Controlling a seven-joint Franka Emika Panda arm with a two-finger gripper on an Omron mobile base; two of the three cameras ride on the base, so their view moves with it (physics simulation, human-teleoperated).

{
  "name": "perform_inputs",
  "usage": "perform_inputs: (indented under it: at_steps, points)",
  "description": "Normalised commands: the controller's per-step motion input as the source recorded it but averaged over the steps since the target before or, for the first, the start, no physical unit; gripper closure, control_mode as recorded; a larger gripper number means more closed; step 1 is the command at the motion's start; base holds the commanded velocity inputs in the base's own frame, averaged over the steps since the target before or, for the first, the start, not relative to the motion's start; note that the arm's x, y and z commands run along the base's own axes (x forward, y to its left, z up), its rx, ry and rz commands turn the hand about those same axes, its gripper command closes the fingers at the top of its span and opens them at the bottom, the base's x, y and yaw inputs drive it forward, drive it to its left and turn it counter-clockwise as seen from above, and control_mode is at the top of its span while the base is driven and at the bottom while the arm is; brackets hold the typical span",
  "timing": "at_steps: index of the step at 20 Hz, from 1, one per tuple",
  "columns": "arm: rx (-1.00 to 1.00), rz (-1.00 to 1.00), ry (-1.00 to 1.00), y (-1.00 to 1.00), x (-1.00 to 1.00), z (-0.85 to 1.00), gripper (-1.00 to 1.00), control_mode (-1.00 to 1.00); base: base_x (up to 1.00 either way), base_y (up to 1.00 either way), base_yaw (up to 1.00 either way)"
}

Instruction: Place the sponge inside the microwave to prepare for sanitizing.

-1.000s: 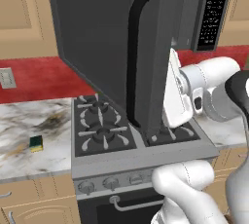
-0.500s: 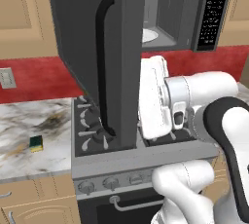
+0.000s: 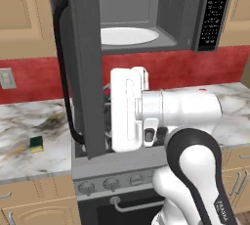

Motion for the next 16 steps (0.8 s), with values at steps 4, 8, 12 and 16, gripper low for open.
perform_inputs:
  at_steps: [4,8,12,16]
  points:
    - [0.00,-0.09,0.09,0.19,0.00,0.00,-1.00,-1.00,0.00,0.00,0.00]
    - [0.00,-0.05,0.12,0.07,0.00,0.00,-1.00,-1.00,0.00,0.00,0.00]
    - [0.00,0.00,0.07,0.00,0.00,0.00,-1.00,-1.00,0.00,0.00,0.00]
    - [0.00,0.00,0.08,0.28,0.00,0.00,-1.00,-1.00,0.00,0.00,0.00]
